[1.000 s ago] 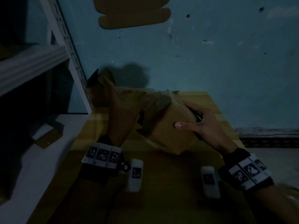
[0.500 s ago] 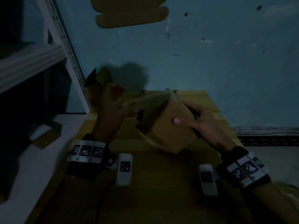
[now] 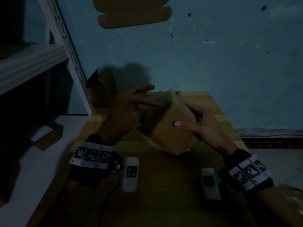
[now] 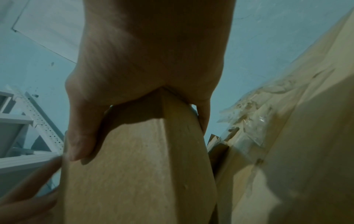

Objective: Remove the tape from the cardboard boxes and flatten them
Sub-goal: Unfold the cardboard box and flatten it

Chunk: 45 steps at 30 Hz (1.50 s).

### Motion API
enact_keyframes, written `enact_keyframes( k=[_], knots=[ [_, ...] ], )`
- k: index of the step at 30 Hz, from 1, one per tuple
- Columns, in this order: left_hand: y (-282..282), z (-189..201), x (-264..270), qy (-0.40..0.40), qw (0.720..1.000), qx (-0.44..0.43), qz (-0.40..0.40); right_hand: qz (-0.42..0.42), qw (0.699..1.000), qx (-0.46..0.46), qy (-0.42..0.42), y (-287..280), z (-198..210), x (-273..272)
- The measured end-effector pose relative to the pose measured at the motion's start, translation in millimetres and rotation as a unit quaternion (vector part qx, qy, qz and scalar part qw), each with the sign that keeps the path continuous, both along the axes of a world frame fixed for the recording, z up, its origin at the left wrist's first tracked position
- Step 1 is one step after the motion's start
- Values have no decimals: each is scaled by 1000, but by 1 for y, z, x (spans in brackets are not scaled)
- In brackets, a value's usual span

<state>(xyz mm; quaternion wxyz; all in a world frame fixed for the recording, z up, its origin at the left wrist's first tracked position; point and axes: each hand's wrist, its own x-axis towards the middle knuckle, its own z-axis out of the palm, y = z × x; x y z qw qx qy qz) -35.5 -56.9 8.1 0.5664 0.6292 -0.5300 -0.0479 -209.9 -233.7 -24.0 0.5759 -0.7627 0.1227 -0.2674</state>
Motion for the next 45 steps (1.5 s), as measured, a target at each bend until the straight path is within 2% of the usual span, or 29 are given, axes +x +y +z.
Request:
enact_keyframes(
  k=[4, 11, 13, 17, 23, 27, 31, 34, 37, 42, 45],
  knots=[
    [0, 0, 0, 39, 999, 9, -4, -5, 1000, -2, -3, 0, -2, 2],
    [-5, -4, -1, -13, 995, 27, 94, -4, 1000, 0, -10, 0, -2, 4],
    [-5, -3, -4, -12, 997, 25, 73, -4, 1000, 1, -11, 0, -2, 4],
    [-4, 1, -10, 61, 998, 10, 2, -3, 1000, 5, -14, 2, -1, 3],
    [-4, 3, -16, 138, 990, -17, -18, -3, 1000, 4, -16, 3, -1, 3],
    [-4, 0, -11, 159, 987, -1, -30, -2, 1000, 0, -18, 1, -3, 3],
    [-4, -5, -8, 116, 993, -11, -12, -2, 1000, -8, -16, 1, -3, 4],
    [-7, -6, -8, 29, 999, -23, 15, 7, 1000, -8, -12, 2, -3, 5],
    [-8, -8, -4, -84, 994, -50, 53, 9, 1000, -20, -11, 3, -1, 3],
    [-7, -9, -1, -32, 985, -106, 135, 17, 1000, -21, -6, 3, -2, 2],
    [-5, -10, 2, 2, 989, -111, 100, 28, 999, -22, -4, 3, -2, 2]
  ],
)
